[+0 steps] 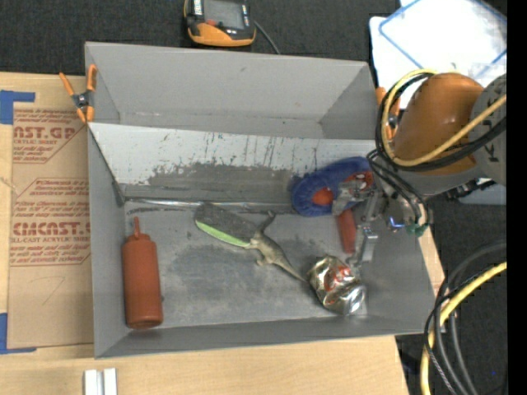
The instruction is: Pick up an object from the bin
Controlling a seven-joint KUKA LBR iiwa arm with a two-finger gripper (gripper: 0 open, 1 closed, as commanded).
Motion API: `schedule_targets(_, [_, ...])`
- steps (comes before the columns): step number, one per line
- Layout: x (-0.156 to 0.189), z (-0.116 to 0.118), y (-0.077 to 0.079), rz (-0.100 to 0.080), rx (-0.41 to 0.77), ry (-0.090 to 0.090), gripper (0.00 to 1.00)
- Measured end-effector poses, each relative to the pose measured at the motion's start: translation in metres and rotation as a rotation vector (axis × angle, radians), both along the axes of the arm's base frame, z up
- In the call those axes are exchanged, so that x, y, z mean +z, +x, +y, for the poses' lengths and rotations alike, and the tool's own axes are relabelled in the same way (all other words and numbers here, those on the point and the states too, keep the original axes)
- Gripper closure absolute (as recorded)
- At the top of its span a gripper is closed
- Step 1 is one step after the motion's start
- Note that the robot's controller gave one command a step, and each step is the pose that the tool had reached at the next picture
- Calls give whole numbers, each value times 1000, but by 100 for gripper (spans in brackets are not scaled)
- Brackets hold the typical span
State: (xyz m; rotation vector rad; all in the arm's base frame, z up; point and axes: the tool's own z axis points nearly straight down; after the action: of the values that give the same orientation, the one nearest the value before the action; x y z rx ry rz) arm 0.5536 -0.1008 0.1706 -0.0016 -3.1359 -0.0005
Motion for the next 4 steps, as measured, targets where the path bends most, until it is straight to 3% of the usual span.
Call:
schedule_targets(1, [5, 0, 2, -8, 1, -1, 0])
schedule_targets(2, [-98, -13, -39, -5, -237, 1, 0])
schedule_targets(3, [-33, -16, -38, -17, -92, -2, 0])
schedule_targets(4, [-72, 18, -66, 7, -453, 0, 0])
